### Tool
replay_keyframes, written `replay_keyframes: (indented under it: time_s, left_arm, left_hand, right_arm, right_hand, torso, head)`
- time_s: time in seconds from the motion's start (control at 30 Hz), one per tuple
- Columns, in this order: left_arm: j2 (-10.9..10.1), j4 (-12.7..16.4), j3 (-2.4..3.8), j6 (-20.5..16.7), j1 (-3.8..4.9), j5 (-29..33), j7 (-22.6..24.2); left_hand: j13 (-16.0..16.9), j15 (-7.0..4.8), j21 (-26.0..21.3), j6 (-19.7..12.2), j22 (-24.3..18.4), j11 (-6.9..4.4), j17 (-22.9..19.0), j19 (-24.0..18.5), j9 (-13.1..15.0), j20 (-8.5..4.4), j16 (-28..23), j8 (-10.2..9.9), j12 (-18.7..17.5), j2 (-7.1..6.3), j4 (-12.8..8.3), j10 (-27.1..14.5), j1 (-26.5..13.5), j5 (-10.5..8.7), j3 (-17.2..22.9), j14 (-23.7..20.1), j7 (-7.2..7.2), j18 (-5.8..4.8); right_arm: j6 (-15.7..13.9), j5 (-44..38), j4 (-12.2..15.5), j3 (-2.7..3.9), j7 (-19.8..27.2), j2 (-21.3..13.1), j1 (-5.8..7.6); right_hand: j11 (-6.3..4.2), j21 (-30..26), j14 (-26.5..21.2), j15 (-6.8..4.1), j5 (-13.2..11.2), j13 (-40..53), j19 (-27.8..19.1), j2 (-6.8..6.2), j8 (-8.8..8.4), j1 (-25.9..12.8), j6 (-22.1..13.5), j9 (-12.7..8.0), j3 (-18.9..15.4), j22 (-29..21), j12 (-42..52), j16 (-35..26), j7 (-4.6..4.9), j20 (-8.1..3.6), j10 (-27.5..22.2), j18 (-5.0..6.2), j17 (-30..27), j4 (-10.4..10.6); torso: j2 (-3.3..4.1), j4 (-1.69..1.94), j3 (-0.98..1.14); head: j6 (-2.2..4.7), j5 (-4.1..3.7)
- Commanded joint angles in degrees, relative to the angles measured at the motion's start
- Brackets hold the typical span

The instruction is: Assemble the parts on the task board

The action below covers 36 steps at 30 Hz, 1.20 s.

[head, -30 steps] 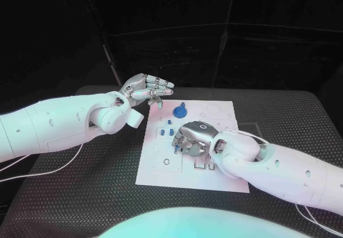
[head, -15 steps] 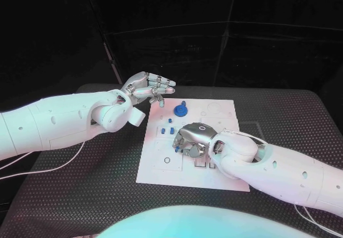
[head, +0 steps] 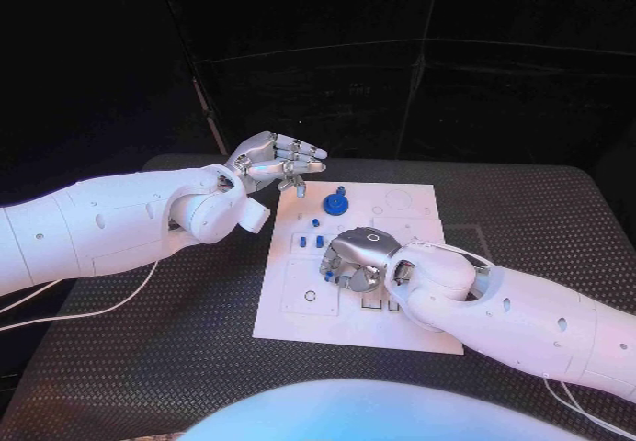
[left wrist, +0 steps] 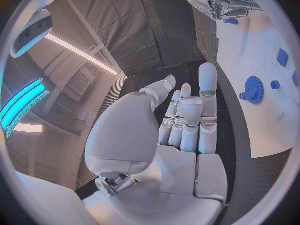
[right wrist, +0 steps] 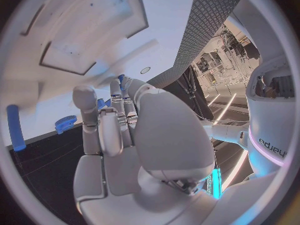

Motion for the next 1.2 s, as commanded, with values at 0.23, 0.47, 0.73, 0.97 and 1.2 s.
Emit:
replay_keyframes:
  time_s: [0.23,0.47,0.73,0.97,1.2]
  left_arm:
    - [0.12,-0.03,0.05,0.75,0.11,0.03,0.35]
    - [0.12,-0.09,0.05,0.96,0.11,0.03,-0.03]
    - [0.13,-0.23,0.05,1.16,0.12,0.03,-0.24]
    - [0.09,-0.33,0.04,1.33,0.11,0.03,-0.34]
    - [-0.13,-0.4,0.04,1.47,0.1,0.03,-0.42]
  left_hand:
    - [0.06,0.05,-0.2,-0.41,-0.07,-0.1,-0.24,-0.14,0.07,0.15,0.02,0.34,0.45,0.11,-0.05,-0.51,-0.34,0.23,-0.29,-0.34,0.03,1.08]
    - [0.05,0.07,-0.23,-0.55,-0.08,-0.06,-0.27,-0.18,0.07,0.18,0.05,0.41,0.52,0.15,-0.04,-0.68,-0.4,0.23,-0.37,-0.4,0.05,1.08]
    - [0.04,0.1,-0.25,-0.74,-0.08,-0.02,-0.39,-0.23,0.05,0.21,0.04,0.48,0.61,0.18,-0.08,-0.91,-0.43,0.23,-0.45,-0.5,0.09,1.09]
    - [0.03,0.11,-0.26,-0.8,-0.08,-0.01,-0.38,-0.24,0.05,0.22,0.06,0.51,0.64,0.2,-0.08,-0.98,-0.44,0.23,-0.47,-0.52,0.1,1.09]
    - [0.03,0.12,-0.27,-0.84,-0.09,0.0,-0.38,-0.25,0.05,0.22,0.07,0.52,0.66,0.2,-0.09,-1.03,-0.44,0.23,-0.49,-0.53,0.11,1.09]
  right_arm:
    - [1.3,-1.48,-0.2,-1.03,-1.46,0.1,-0.05]
    - [-2.74,-1.28,-0.44,-1.22,-1.73,-0.1,-0.06]
    - [-6.7,-0.8,0.14,-1.25,-1.06,-0.46,-0.08]
    - [-9.68,-0.41,2.84,-1.23,-0.54,-3.05,-0.24]
    - [-10.6,0.28,7.65,0.05,-1.79,-8.97,-0.2]
  right_hand:
    - [0.53,-1.06,2.63,-0.04,0.11,-0.33,-1.12,-0.64,-1.14,-2.73,-1.24,-0.23,-0.35,-1.35,-1.36,-0.11,0.57,0.41,-0.97,0.03,-0.36,0.43]
    - [2.62,-2.96,2.12,1.58,0.07,-0.55,-2.61,-2.07,-1.28,-4.75,-7.02,-0.32,-1.33,-4.32,-3.43,-0.92,2.55,1.79,-6.34,0.43,-1.88,0.63]
    - [3.05,-4.84,1.58,2.0,-0.33,-0.47,-3.88,-2.14,-1.25,-5.07,-9.32,-0.27,-2.7,-7.15,-3.55,-1.96,2.48,2.39,-10.24,0.98,-3.66,-0.03]
    - [2.99,-5.19,1.5,1.98,-0.44,-0.39,-3.96,-2.19,-1.1,-5.21,-9.6,-0.18,-3.46,-7.61,-3.11,-2.15,2.33,2.4,-11.08,1.04,-3.99,-0.26]
    - [2.81,-5.26,1.54,1.85,-0.39,-0.26,-3.79,-2.11,-0.87,-5.32,-9.1,-0.05,-4.11,-7.64,-2.26,-2.13,2.1,2.32,-11.01,1.04,-3.99,-0.38]
  torso:
    - [-0.04,-0.04,-0.03]
    - [-0.05,0.01,0.02]
    - [0.0,-0.04,0.05]
    - [-0.07,-0.12,0.06]
    - [-0.15,-0.18,-0.02]
  head:
    - [-0.11,-0.01]
    - [-0.03,-0.03]
    - [0.23,-0.1]
    - [0.41,-0.16]
    - [0.68,-0.52]
